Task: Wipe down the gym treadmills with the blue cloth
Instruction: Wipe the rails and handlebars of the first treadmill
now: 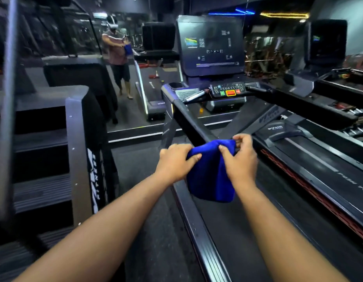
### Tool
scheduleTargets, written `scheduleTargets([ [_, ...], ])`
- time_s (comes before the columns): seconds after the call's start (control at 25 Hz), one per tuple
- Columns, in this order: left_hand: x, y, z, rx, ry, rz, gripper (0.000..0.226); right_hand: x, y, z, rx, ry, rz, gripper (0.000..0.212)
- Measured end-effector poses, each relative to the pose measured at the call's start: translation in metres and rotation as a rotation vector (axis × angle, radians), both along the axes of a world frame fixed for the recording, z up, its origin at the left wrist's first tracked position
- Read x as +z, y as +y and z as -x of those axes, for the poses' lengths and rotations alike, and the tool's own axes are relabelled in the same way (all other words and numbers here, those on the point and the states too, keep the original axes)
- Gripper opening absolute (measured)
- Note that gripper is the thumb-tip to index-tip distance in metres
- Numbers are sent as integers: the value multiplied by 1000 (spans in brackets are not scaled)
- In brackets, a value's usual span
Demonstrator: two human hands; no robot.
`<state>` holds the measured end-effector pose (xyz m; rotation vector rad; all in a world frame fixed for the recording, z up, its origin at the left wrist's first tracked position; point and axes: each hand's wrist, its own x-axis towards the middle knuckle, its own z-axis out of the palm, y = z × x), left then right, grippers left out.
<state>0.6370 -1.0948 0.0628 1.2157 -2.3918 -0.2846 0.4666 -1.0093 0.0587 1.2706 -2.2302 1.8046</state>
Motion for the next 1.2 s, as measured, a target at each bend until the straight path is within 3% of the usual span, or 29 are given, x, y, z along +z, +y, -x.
scheduleTargets([
  [0.08, 12, -50, 32, 7, 23, -22, 29, 18, -51, 21, -164, 190, 11, 40],
  [0.12, 11, -78, 46, 14, 5, -48, 30, 18, -79, 27, -242, 310, -83, 44],
  [0.24, -10, -150, 62, -37, -85, -40, 34, -21, -128, 14, -148, 636, -670, 71],
  [0.32, -23, -200, 70, -168, -117, 25, 40, -40, -142, 12, -109, 747, -861, 83],
  [0.52, -37, -285, 105, -789, -246, 262, 54, -29, -180, 24, -144, 620, -997, 93],
  [0.68, -39, -315, 133, -1124, -279, 436, 57, -19, -193, 25, -124, 510, -1048, 98],
  [0.92, -38, -343, 166, -1359, -312, 522, 73, -18, -192, 19, -247, 388, -992, 101],
  [1.2, -47, -354, 178, -1486, -238, 499, 69, -26, -197, 7, -564, 386, -1030, 103],
])
